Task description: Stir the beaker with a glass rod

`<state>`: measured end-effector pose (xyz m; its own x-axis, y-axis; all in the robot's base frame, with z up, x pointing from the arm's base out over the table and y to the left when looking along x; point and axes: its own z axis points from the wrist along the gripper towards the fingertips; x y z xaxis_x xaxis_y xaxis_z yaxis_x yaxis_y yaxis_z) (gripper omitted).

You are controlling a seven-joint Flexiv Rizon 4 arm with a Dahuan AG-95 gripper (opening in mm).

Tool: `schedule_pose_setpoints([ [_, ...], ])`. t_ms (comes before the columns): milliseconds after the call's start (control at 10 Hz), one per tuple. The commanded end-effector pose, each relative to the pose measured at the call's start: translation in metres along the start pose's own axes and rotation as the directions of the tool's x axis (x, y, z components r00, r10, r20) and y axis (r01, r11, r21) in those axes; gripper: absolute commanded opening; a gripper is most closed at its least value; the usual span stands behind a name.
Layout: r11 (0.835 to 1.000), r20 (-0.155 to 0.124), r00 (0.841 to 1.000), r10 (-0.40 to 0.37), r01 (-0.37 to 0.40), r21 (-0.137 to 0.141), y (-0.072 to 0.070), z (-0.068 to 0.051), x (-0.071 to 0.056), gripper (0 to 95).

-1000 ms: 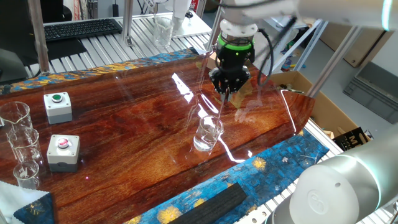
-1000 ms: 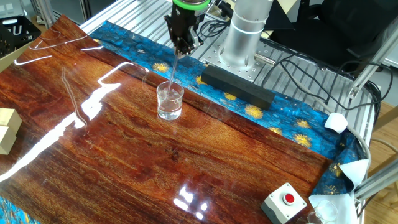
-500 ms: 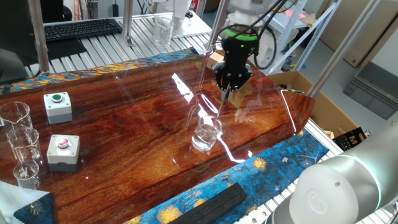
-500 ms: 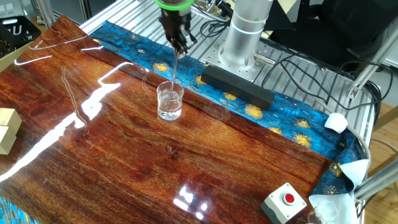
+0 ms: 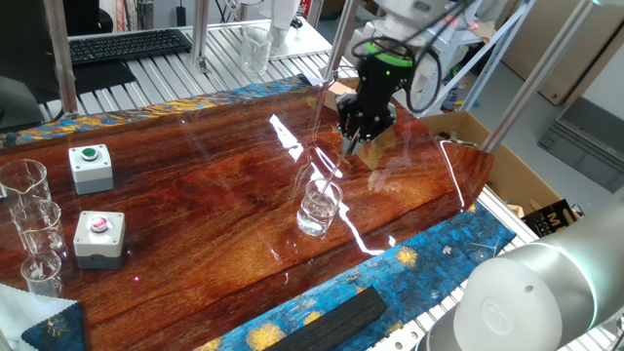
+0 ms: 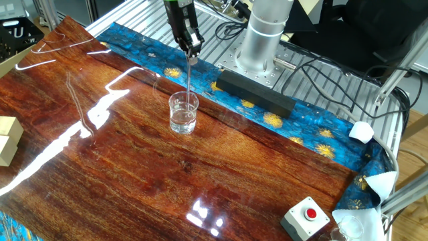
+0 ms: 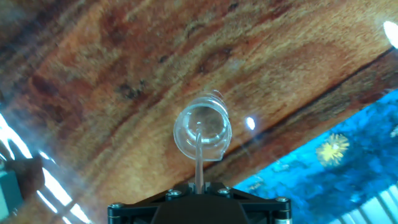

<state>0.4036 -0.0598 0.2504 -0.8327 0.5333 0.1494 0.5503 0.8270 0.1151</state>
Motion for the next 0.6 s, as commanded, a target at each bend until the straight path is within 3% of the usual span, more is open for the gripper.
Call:
schedule_pose_setpoints([
  [100, 0.994, 0.038, 0.997, -0.06, 0.056, 0.094, 0.003, -0.0011, -0.0046, 0.0],
  [300, 0.994, 0.051, 0.997, -0.061, 0.056, 0.098, 0.0049, -0.0001, -0.0067, 0.0],
  [600, 0.994, 0.032, 0.998, -0.045, 0.042, 0.101, 0.0075, 0.0058, -0.008, 0.0],
])
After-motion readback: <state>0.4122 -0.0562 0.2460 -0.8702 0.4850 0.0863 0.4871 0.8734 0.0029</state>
